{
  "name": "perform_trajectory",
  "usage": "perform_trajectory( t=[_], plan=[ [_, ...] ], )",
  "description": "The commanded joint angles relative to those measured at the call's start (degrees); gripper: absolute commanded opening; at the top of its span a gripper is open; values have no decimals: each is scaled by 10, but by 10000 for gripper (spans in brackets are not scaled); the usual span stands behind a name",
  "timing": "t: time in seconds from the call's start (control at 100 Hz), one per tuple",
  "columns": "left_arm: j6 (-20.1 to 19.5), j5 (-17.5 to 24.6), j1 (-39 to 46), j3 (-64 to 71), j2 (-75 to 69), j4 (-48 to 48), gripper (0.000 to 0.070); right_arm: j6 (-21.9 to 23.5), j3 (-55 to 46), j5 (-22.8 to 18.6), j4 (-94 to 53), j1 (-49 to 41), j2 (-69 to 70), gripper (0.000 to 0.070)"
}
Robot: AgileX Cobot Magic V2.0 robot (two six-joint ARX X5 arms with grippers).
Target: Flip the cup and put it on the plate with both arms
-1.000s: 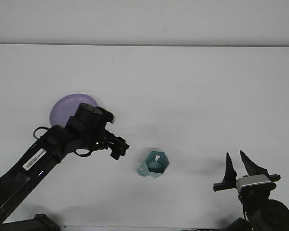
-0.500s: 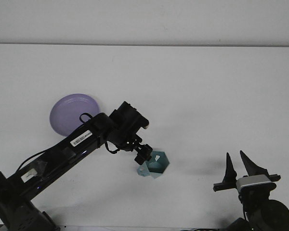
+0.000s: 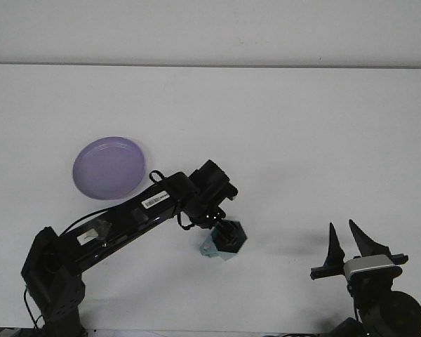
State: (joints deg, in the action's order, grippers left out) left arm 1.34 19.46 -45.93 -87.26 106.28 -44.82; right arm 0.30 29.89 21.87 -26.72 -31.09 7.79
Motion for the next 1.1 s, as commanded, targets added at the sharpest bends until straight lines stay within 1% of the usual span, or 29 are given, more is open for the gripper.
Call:
perform_trajectory(
  t=[0.0, 0.11, 0.15, 0.19, 0.27, 0.34, 0.35, 0.38, 0.48, 0.57, 0.65, 0.79, 0.92, 1.09],
  plan=[
    [-5, -2, -8, -13, 19, 1, 425, 8, 4, 0, 5, -3, 2, 268],
    [-7, -5, -10, -13, 30, 3, 412, 8, 4, 0, 5, -3, 2, 268],
    [-8, -8, -10, -13, 31, 7, 386, 8, 4, 0, 5, -3, 2, 268],
    [-8, -14, -10, -13, 31, 13, 313, 8, 4, 0, 5, -3, 2, 268],
    [-14, -16, -11, -13, 31, 15, 136, 8, 4, 0, 5, -3, 2, 268],
    [-21, -17, -11, -13, 31, 13, 7, 8, 4, 0, 5, -3, 2, 268],
    [-21, -17, -11, -13, 31, 13, 0, 8, 4, 0, 5, -3, 2, 268],
    [-21, -17, -11, -13, 31, 12, 13, 8, 4, 0, 5, -3, 2, 268],
    [-17, -17, -11, -13, 31, 12, 12, 8, 4, 0, 5, -3, 2, 268],
    [-3, -17, -10, -13, 31, 11, 12, 8, 4, 0, 5, -3, 2, 268],
    [-2, -19, -4, -13, 26, 11, 12, 8, 4, 0, 5, -3, 2, 268],
    [-3, -40, 12, -13, 4, 7, 12, 8, 4, 0, 5, -3, 2, 268],
    [-3, -53, 46, -13, -28, -3, 12, 8, 4, 0, 5, -3, 2, 268],
    [-5, -76, 123, -13, -83, -19, 12, 8, 4, 0, 5, -3, 2, 268]
  ],
)
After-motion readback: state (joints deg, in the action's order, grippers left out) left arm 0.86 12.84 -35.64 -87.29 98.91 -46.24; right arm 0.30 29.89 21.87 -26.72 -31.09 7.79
